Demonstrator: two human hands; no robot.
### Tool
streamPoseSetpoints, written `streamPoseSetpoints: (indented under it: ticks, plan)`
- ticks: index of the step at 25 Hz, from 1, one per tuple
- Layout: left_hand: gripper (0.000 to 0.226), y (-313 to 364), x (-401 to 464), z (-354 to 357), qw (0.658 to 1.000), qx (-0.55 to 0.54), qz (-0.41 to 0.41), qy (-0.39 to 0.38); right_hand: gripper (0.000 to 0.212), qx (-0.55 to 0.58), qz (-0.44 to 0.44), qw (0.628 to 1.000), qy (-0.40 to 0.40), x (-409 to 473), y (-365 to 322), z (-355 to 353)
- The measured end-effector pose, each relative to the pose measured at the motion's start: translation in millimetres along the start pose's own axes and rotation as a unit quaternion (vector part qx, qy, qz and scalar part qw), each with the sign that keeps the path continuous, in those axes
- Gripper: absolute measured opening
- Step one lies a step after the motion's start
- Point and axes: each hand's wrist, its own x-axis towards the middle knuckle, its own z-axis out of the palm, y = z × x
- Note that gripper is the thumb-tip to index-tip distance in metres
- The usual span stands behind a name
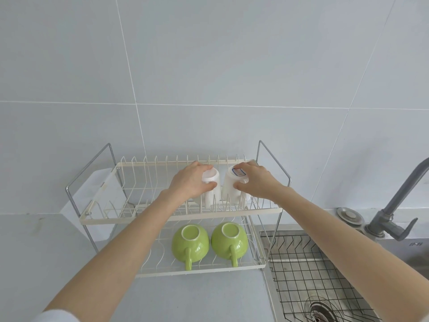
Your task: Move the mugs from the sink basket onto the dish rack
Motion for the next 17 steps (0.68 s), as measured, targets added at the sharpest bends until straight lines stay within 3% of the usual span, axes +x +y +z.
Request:
streamPoseSetpoints:
  ticks: [12, 17]
  plan:
    - [0.061, -5.8, 6.2, -16.3, 0.994, 0.027, 0.017, -0.107, 0.060, -0.081, -0.005, 0.994, -0.073, -3.7, -3.3, -7.9]
    - [0.067, 3.4, 6.3, -47.3, 0.994, 0.072, 0.011, -0.082, 0.061, -0.123, -0.004, 0.989, -0.080, -6.8, -19.4, -38.5]
